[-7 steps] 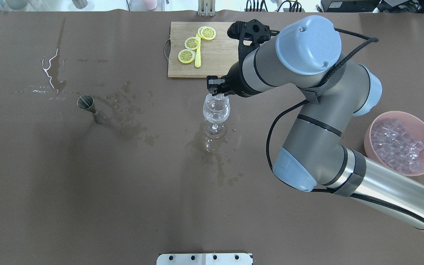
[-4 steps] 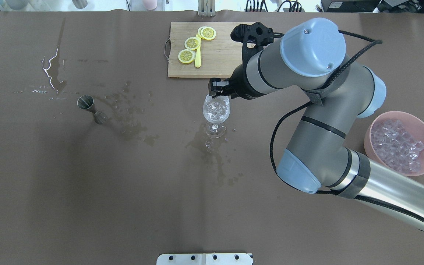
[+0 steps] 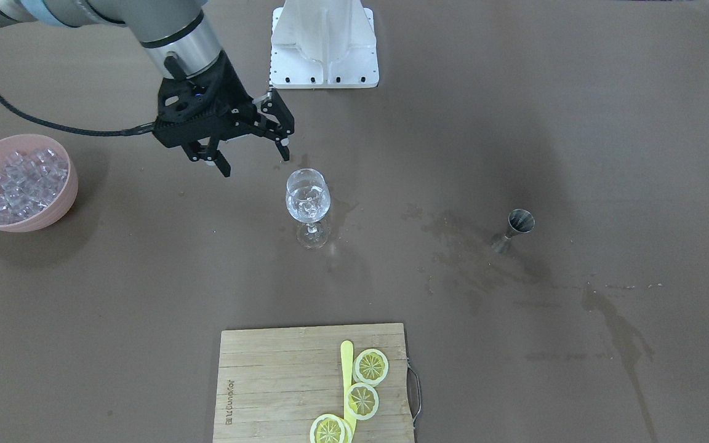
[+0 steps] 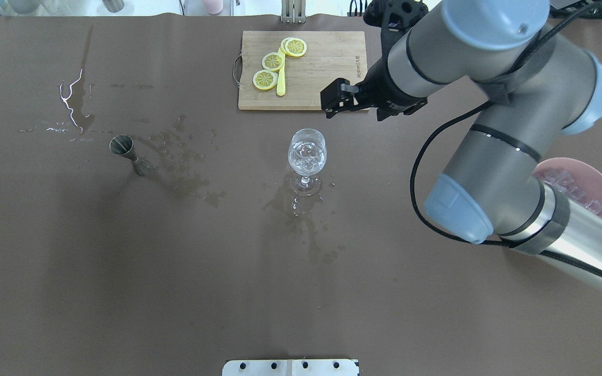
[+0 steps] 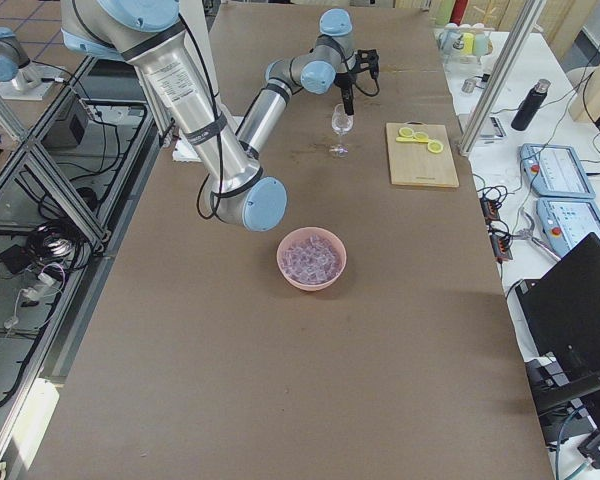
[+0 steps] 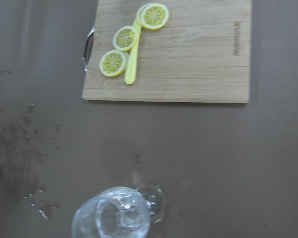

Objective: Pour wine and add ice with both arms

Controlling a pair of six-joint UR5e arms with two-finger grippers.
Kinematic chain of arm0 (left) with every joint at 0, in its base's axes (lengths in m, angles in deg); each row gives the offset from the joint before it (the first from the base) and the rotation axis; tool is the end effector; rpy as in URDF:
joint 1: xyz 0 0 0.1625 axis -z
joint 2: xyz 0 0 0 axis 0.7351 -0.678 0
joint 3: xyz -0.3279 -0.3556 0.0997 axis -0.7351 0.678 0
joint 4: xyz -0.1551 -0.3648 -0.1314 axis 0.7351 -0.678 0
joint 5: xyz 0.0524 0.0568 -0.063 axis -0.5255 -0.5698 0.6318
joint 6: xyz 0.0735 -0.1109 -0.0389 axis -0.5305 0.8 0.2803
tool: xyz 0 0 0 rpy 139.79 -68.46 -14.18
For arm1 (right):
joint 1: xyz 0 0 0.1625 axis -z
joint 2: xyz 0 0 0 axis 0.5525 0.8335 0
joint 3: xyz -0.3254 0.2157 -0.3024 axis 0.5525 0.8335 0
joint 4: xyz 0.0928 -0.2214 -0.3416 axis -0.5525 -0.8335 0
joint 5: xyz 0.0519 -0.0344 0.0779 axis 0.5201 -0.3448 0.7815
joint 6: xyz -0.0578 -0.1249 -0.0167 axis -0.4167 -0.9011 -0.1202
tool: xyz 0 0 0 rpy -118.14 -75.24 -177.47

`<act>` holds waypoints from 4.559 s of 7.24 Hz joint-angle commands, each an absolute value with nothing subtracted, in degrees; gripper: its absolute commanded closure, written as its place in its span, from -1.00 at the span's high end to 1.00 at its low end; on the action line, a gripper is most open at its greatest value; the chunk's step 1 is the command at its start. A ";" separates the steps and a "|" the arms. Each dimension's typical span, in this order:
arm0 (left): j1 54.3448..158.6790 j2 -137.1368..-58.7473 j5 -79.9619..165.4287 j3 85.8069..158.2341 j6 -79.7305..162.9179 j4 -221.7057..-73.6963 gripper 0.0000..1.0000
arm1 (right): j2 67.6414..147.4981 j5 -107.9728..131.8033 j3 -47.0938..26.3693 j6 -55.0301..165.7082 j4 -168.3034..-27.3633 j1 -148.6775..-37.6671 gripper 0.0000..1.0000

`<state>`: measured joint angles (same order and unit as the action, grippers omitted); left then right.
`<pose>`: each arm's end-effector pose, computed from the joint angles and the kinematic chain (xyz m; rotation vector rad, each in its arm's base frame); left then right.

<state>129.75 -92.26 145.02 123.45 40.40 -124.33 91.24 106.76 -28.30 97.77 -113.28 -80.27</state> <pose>0.0272 -0.6325 0.6066 0.2131 0.6341 -0.0013 -0.4058 -0.5310 0.2143 0.2432 -1.0128 0.0141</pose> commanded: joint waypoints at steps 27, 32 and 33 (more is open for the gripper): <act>138.46 -86.26 151.45 116.66 23.79 -112.72 0.96 | 128.73 125.83 -11.06 40.51 -114.69 -122.05 1.00; 138.46 -86.26 151.45 116.57 23.79 -112.72 0.96 | 128.38 125.91 -11.23 40.51 -114.69 -122.13 1.00; 138.46 -86.17 151.45 116.57 23.79 -112.72 0.96 | 128.12 126.00 -11.41 40.51 -114.95 -122.40 1.00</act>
